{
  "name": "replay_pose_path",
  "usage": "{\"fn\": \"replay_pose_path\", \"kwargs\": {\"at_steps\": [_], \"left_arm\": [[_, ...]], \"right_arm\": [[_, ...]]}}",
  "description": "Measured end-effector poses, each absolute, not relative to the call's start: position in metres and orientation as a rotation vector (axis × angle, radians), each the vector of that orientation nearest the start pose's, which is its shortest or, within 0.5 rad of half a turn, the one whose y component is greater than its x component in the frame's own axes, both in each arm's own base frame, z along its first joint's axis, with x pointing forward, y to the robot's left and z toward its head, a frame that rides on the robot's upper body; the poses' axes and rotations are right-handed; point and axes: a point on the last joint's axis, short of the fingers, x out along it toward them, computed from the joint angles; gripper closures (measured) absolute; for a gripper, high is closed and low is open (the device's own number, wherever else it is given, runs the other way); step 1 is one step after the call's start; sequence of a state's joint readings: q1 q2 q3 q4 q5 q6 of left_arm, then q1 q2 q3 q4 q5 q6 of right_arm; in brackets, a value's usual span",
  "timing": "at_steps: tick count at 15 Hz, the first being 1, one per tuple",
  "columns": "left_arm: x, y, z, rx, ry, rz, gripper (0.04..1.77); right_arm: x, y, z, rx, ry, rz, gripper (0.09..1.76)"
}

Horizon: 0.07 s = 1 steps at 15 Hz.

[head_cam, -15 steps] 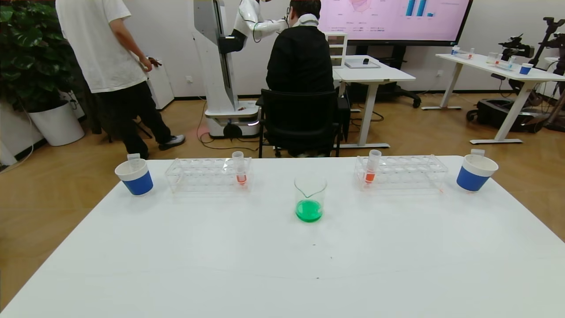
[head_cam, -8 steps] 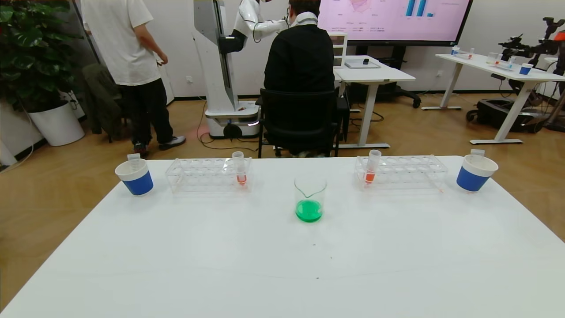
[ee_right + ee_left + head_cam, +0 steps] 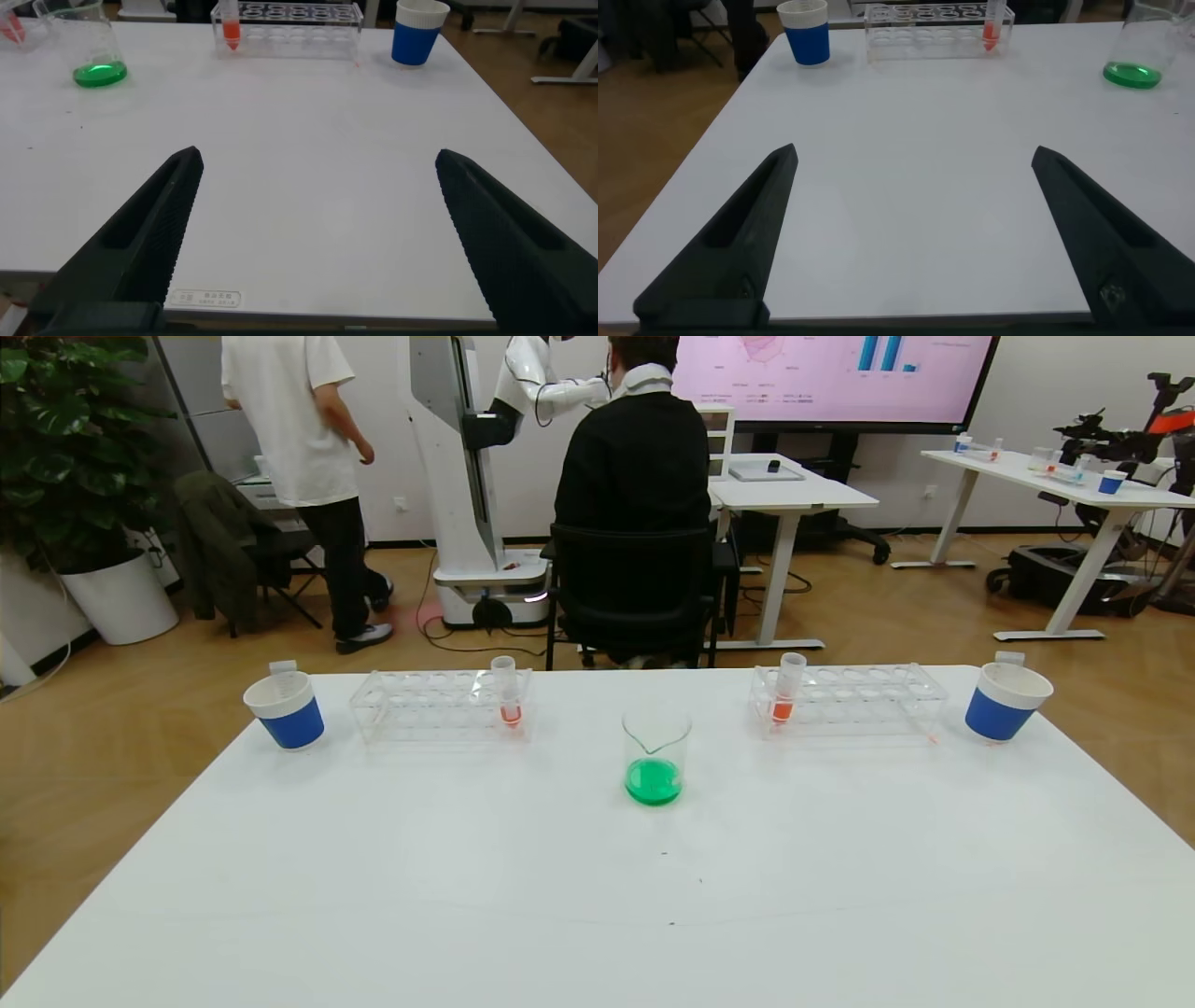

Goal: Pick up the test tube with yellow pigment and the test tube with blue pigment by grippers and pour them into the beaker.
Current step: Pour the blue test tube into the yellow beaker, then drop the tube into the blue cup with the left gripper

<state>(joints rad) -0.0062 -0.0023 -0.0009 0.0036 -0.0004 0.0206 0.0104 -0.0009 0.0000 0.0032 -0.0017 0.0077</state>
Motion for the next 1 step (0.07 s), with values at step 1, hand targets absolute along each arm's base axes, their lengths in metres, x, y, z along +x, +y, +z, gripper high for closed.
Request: {"fn": "replay_pose_path", "kwargs": {"at_steps": [1], "left_arm": [[-0.0230, 0.0001, 0.0753, 0.020, 0.000, -0.006, 0.06]], "right_arm": [[-0.0229, -0.0003, 0.0751, 0.008, 0.002, 0.009, 0.11]]}}
